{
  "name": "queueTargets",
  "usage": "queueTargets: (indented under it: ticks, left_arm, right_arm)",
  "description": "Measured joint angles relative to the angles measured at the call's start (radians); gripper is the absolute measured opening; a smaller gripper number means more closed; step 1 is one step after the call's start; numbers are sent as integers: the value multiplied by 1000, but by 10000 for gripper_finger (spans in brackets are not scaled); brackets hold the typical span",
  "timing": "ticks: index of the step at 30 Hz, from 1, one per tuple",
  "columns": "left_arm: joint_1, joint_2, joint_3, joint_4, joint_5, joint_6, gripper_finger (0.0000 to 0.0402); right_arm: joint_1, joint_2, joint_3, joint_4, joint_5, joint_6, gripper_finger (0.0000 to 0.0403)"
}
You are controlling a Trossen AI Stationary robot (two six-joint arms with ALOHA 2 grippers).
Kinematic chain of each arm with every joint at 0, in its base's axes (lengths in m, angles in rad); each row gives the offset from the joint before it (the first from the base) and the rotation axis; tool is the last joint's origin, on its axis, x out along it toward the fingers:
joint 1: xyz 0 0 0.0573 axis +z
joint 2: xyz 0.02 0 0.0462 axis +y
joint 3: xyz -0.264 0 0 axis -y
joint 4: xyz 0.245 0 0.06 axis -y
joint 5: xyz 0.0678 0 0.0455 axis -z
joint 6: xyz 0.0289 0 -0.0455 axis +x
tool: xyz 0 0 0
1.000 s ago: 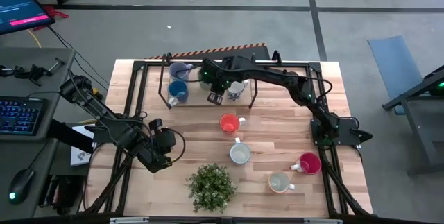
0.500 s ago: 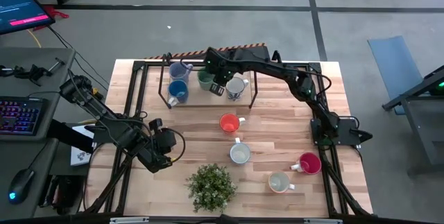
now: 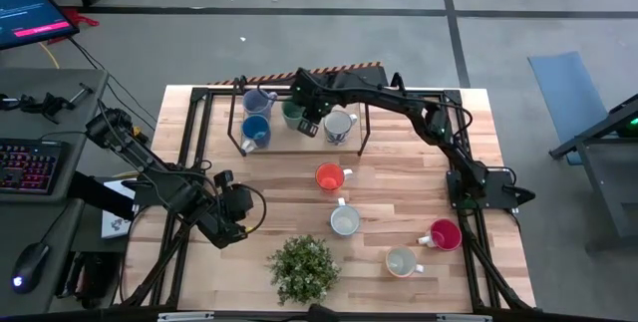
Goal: Place coffee mugs
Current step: Put the green mug on the shelf
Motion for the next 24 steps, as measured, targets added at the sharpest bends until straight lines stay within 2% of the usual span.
queueTargets:
  ticks: [12, 24]
  left_arm:
    - [0, 0, 0, 8, 1, -2, 55]
    - [0, 1, 0, 24, 1, -2, 55]
  right_arm:
    - [0, 38, 0, 84, -26, 3, 61]
    - [-4, 41, 1, 121, 19, 47, 61]
